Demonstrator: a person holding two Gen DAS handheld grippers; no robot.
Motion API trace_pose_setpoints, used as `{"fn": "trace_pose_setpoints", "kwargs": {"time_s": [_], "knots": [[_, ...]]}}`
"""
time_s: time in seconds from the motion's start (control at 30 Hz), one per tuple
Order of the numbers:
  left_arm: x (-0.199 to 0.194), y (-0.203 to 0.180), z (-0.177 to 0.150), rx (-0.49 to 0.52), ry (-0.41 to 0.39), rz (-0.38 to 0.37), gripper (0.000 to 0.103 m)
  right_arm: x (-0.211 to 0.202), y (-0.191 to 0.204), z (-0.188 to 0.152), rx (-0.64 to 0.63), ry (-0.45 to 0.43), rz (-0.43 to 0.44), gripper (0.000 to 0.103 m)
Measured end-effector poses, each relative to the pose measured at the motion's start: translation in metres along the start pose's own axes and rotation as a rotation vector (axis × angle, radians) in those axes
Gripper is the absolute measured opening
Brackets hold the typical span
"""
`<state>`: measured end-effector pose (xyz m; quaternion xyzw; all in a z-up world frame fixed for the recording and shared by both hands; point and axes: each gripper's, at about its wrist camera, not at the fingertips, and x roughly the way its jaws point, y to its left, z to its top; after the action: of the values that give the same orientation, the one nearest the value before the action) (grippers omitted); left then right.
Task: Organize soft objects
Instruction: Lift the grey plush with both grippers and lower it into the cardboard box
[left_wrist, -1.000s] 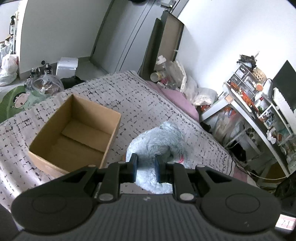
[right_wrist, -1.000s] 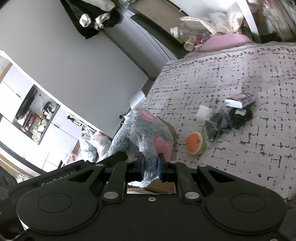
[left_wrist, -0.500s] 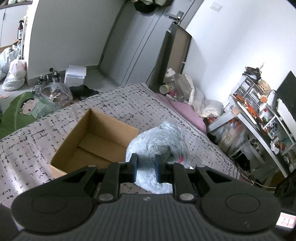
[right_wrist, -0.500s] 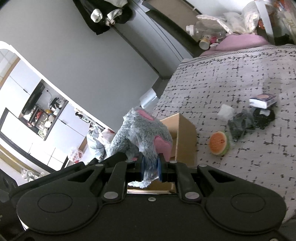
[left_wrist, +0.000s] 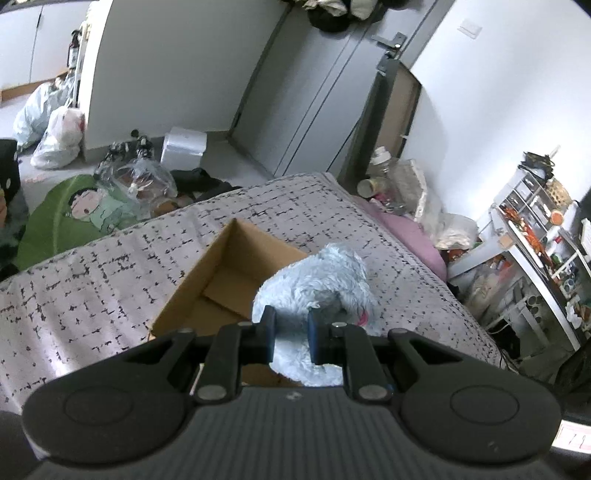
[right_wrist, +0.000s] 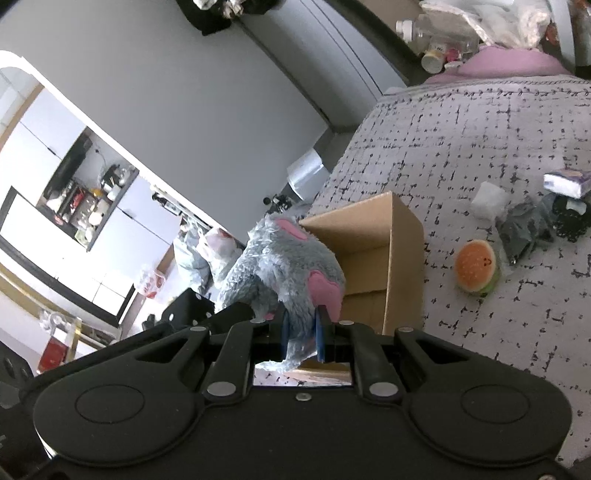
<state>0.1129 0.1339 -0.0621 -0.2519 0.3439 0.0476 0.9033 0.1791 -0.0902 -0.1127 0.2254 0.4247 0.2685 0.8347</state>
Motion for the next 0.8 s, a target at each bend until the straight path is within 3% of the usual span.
{"fn": "trace_pose_setpoints", "kwargs": {"time_s": [0.43, 0.5, 0.8], "knots": [[0.042, 0.035, -0.004, -0.071, 0.07, 0.035, 0.016, 0.049, -0.009, -0.006, 0.029, 0.08, -0.054, 0.015], [0.048, 0.039, -0.004, -0.081, 0.08, 0.039, 0.016, 0.055, -0.008, -0.008, 0.023, 0.088, -0.061, 0.019], [0.072, 0.053, -0.002, -0.13, 0.128, 0.075, 0.016, 0.058, -0.015, -0.007, 0.006, 0.105, -0.099, 0.019]]}}
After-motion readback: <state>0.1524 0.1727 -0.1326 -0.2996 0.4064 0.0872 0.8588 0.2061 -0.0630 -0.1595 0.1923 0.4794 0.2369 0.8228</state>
